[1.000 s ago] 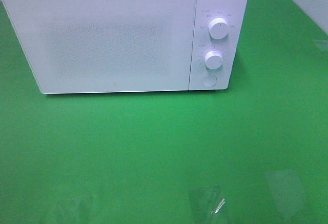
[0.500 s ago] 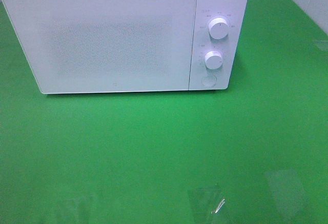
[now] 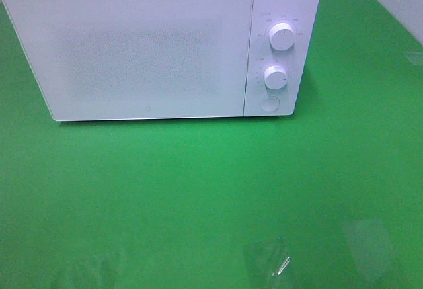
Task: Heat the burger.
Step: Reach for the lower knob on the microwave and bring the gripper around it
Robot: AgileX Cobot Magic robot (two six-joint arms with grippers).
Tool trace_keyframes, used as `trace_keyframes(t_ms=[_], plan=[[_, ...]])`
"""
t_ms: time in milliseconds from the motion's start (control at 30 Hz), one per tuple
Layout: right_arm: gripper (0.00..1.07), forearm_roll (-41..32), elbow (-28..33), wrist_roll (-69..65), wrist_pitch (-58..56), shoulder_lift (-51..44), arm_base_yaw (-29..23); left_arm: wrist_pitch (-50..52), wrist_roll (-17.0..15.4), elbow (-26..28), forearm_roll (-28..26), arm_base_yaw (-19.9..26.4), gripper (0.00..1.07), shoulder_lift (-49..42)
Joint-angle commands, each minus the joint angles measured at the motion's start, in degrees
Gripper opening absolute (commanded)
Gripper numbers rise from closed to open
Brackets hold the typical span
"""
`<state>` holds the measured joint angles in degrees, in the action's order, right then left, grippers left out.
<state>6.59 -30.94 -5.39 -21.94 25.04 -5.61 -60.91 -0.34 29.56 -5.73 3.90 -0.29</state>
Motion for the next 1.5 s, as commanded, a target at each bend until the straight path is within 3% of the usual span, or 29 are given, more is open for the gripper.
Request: trace_keyframes(t_ms=[33,133,633,967,1100,1200,1300,1500], plan=[[0.8,0.4,-0.29,-0.29,6.7,6.19,0.06,-0.06,-0.29,0.0,-0.34,0.06,1.0,-1.32],[0.8,0.4,-0.29,-0.29,8.48,7.45,0.06,-0.06,-0.29,0.0,-0.34,0.06,1.0,-1.32],[0.76,0.34,-0.29,-0.29,35.92,31.91,0.06,-0.06,-0.29,0.0,-0.34,0.06,1.0,-1.32],[0.76,-0.8,-0.29,0.92,46.24,44.92,0.06,-0.06,-0.29,0.0,-0.34,0.06,1.0,-1.32],[0.76,-5.67,0.23,5.84,50.31,48.53,0.06,-0.06,-0.29,0.0,-0.34,0.06,1.0,-1.32],[0.76,-14.73,3.21,14.9,60.16,52.54,-0.4,-0.06,-0.29,0.0,-0.34,0.06,1.0,-1.32],[0.76,-23.26,6.02,23.32,71.39,55.58,-4.7,-0.06,-0.29,0.0,-0.34,0.06,1.0,-1.32],[0.76,-33.58,7.1,27.1,80.56,60.22,-12.09,-0.06,-0.29,0.0,-0.34,0.06,1.0,-1.32]])
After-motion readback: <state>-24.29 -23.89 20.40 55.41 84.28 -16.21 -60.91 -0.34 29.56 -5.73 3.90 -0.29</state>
